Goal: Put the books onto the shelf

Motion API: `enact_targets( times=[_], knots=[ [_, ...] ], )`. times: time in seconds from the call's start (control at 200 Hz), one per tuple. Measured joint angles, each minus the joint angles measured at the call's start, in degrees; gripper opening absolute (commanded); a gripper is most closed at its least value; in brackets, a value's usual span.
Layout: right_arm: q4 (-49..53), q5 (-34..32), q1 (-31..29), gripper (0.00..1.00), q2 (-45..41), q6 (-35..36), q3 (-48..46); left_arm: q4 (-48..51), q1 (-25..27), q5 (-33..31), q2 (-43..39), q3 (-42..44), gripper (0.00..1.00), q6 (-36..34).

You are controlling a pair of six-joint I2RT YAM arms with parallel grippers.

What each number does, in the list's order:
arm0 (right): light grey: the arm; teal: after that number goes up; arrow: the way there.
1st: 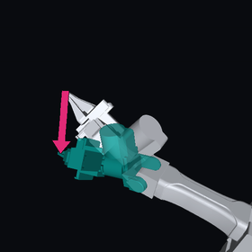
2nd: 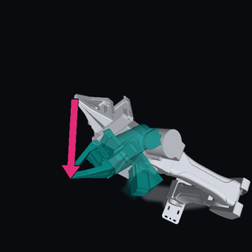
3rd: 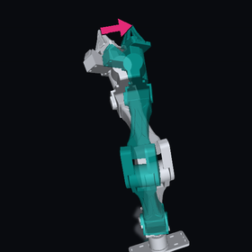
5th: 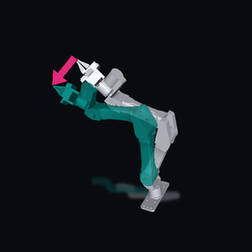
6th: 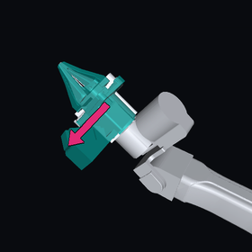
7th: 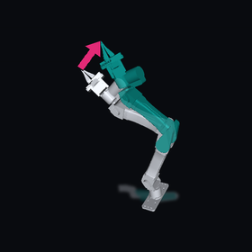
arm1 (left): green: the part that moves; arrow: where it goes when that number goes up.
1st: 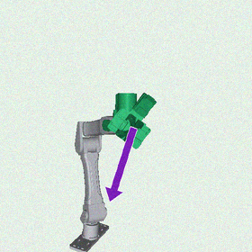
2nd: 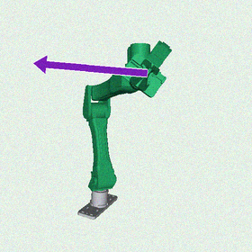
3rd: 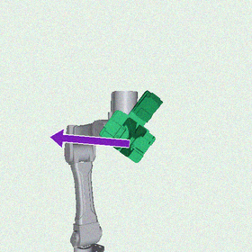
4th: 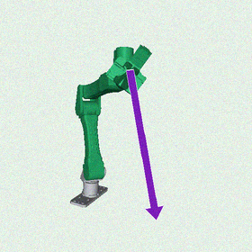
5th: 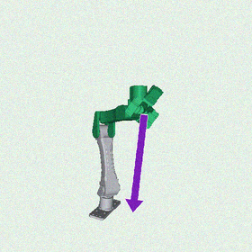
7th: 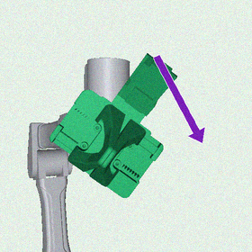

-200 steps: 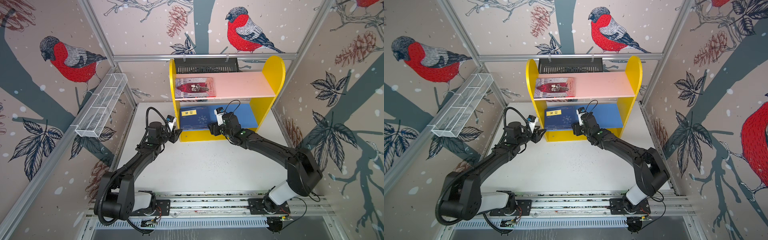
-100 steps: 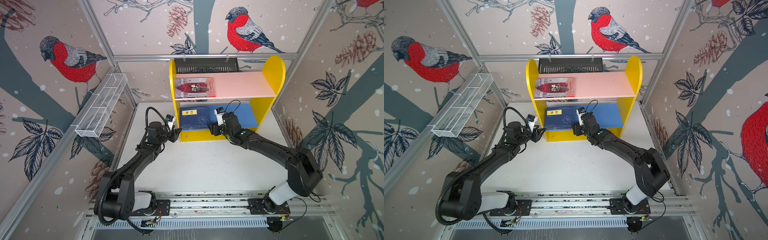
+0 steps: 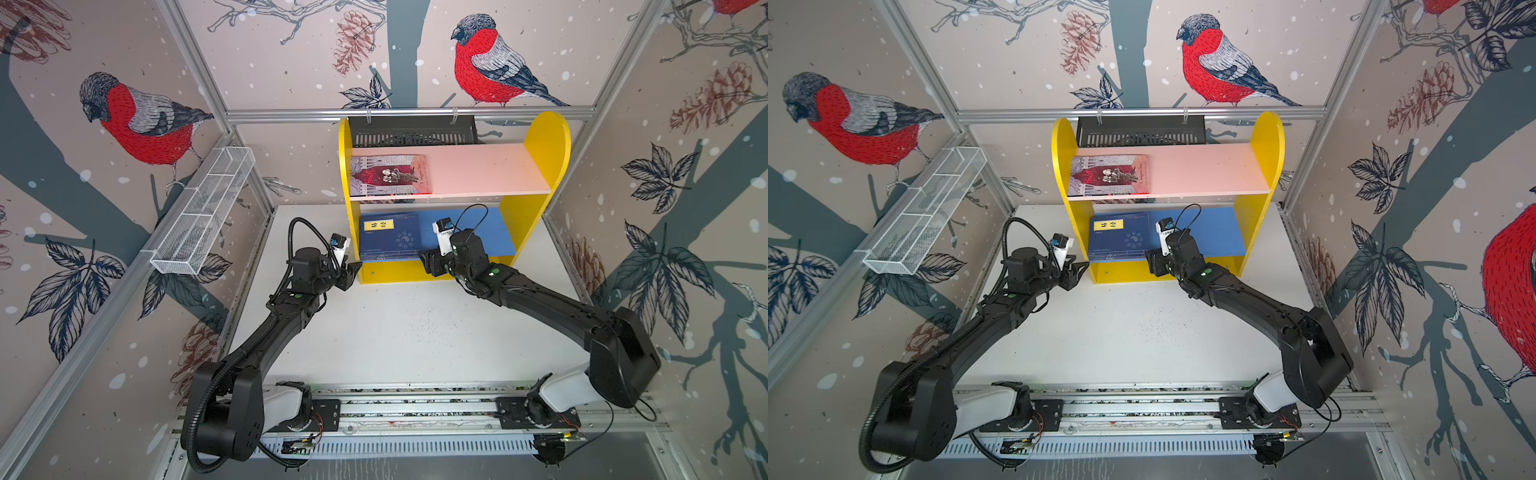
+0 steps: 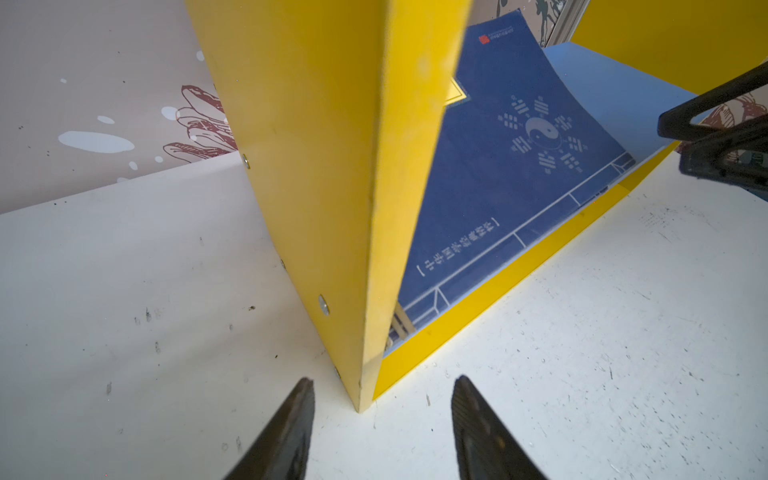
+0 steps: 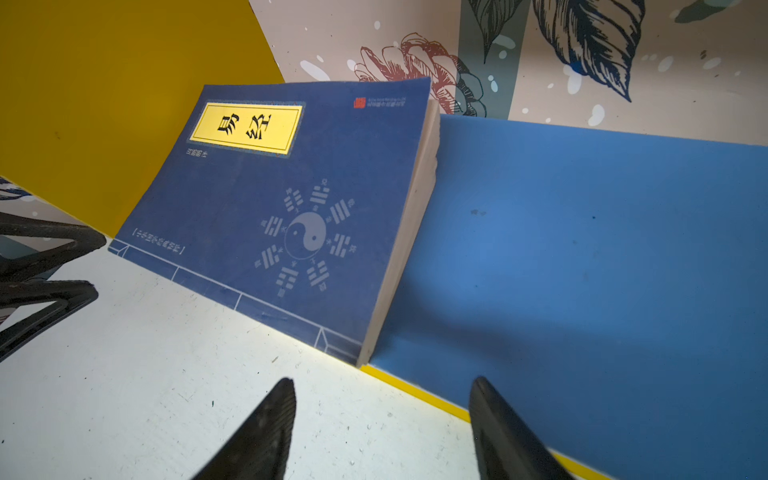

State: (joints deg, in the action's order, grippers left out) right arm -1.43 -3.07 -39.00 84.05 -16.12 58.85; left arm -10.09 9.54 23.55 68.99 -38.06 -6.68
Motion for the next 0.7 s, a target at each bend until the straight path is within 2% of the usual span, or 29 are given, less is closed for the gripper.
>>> enact_targets(
  times=[0.17,0.295,0.475,0.555,0.7],
  knots=[
    [-0.42,-0.72,-1.18,0.78,-5.68,0.04,-5.05,4.42,-0.28,-4.79,-4.33,1.05,0.69,-0.09],
    [-2.29,-1.53,-0.98,1.00,-10.99,1.01,-11.19,5.95,-2.69,-7.69,-7.80,3.30,0.82,-0.15],
    [-7.87,-4.22,-0.44,1.00,-18.47,3.28,-20.41,5.66,-7.65,-9.94,-10.23,7.37,0.97,0.98],
    [-13.00,-6.71,0.04,1.00,-21.88,5.29,-25.66,3.06,-8.66,-10.60,-10.91,9.90,0.97,2.27],
    [-29.88,-12.11,1.84,1.00,-26.93,12.04,-39.93,-3.93,-9.88,-11.89,-10.58,15.63,0.97,3.80]
  ],
)
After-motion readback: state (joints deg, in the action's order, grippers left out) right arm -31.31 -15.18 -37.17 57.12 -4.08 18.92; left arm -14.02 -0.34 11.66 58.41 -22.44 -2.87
